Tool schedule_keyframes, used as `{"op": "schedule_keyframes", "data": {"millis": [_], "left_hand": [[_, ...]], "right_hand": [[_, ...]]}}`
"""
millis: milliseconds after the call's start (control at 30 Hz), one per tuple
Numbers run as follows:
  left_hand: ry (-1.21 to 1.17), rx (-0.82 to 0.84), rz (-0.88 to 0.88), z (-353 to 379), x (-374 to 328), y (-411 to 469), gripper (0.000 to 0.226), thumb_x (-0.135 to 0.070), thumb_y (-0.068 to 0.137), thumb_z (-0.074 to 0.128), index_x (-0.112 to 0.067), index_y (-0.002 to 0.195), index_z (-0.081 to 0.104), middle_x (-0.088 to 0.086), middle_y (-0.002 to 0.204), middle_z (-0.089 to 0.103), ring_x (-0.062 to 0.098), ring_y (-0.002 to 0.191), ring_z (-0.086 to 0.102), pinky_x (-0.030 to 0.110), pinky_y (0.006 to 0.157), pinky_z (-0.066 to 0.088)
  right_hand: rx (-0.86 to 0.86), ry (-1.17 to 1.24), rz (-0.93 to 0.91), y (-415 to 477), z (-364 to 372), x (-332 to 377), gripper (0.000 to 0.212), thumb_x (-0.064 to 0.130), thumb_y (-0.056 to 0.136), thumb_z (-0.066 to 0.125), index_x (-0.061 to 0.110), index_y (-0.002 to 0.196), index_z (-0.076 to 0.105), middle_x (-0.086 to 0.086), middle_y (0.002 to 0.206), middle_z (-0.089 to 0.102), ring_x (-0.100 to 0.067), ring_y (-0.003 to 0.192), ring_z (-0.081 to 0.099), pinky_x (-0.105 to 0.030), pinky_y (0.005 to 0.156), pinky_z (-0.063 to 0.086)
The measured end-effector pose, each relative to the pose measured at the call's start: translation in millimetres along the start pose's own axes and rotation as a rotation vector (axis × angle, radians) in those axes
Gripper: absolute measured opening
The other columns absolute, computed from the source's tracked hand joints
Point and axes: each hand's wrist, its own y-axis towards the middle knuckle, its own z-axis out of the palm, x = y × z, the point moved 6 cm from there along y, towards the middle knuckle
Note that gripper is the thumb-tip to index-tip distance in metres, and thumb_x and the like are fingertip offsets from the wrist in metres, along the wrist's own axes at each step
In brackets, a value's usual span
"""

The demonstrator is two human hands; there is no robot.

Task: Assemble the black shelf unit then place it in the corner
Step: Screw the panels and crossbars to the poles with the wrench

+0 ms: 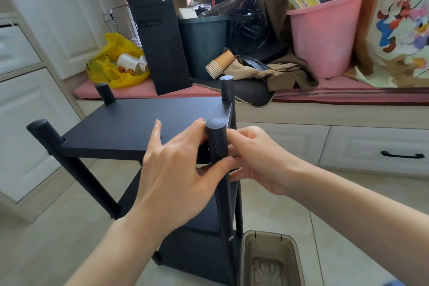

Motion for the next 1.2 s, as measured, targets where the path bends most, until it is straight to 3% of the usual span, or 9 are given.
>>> {"op": "schedule_keyframes", "data": {"millis": [167,333,533,633,800,967,1200], "left_hand": [[0.048,-0.012,-0.017,-5.3,10.5,-5.8,0.038,-0.051,0.087,0.062,-0.023,0.113,0.059,-0.014,0.094,0.070,0.011,0.102,0.052,0.047,0.115,0.027],[0.045,-0.037,-0.040,-5.1,14.4,-8.1,0.033,-0.042,0.087,0.066,-0.016,0.107,0.064,-0.007,0.097,0.074,0.012,0.099,0.054,0.050,0.109,0.043],[0.037,-0.075,-0.046,-5.4,13.6,-10.1,0.036,-0.041,0.085,0.067,-0.013,0.108,0.068,-0.004,0.097,0.075,0.011,0.102,0.053,0.043,0.100,0.044],[0.016,-0.056,-0.070,-4.6,16.1,-10.5,0.036,-0.045,0.086,0.065,-0.015,0.105,0.069,-0.005,0.097,0.075,0.018,0.100,0.064,0.044,0.101,0.046],[0.032,-0.079,-0.063,-4.4,15.2,-10.7,0.036,-0.045,0.086,0.066,-0.012,0.100,0.068,-0.005,0.090,0.073,0.022,0.094,0.066,0.043,0.098,0.046],[0.037,-0.103,-0.045,-4.1,14.2,-11.4,0.037,-0.043,0.087,0.066,-0.010,0.102,0.068,-0.002,0.091,0.074,0.024,0.092,0.068,0.043,0.100,0.044],[0.011,-0.116,-0.024,-3.9,12.2,-11.3,0.048,-0.048,0.090,0.054,-0.011,0.113,0.072,0.001,0.103,0.075,0.022,0.106,0.064,0.022,0.102,0.028]], "right_hand": [[0.014,0.049,0.013,1.2,4.2,-0.8,0.036,0.035,0.100,0.053,0.005,0.105,0.073,-0.010,0.094,0.077,-0.018,0.077,0.074,-0.028,0.062,0.057],[0.025,0.114,0.017,3.2,8.3,-2.7,0.037,0.036,0.101,0.054,0.004,0.110,0.071,-0.011,0.093,0.077,-0.019,0.080,0.075,-0.027,0.062,0.057],[0.027,0.183,0.008,-0.1,9.1,-2.5,0.031,0.032,0.101,0.053,0.006,0.103,0.072,-0.006,0.080,0.075,-0.018,0.071,0.073,-0.027,0.057,0.055],[0.032,0.175,0.014,-5.8,6.6,-3.1,0.031,0.031,0.102,0.052,0.008,0.108,0.071,-0.007,0.088,0.077,-0.015,0.070,0.072,-0.027,0.063,0.056],[-0.046,0.078,0.062,-17.5,-17.8,-17.2,0.029,0.031,0.101,0.054,0.008,0.111,0.068,-0.009,0.099,0.077,-0.022,0.094,0.074,-0.041,0.089,0.058],[0.090,-0.149,0.267,-20.4,-35.0,-55.6,0.026,0.028,0.098,0.059,0.007,0.113,0.067,-0.008,0.101,0.077,-0.022,0.098,0.074,-0.042,0.092,0.057],[0.284,-0.339,0.608,-14.3,-54.1,-151.1,0.027,0.026,0.099,0.059,0.008,0.119,0.061,-0.008,0.103,0.077,-0.021,0.098,0.073,-0.038,0.090,0.059]]}}
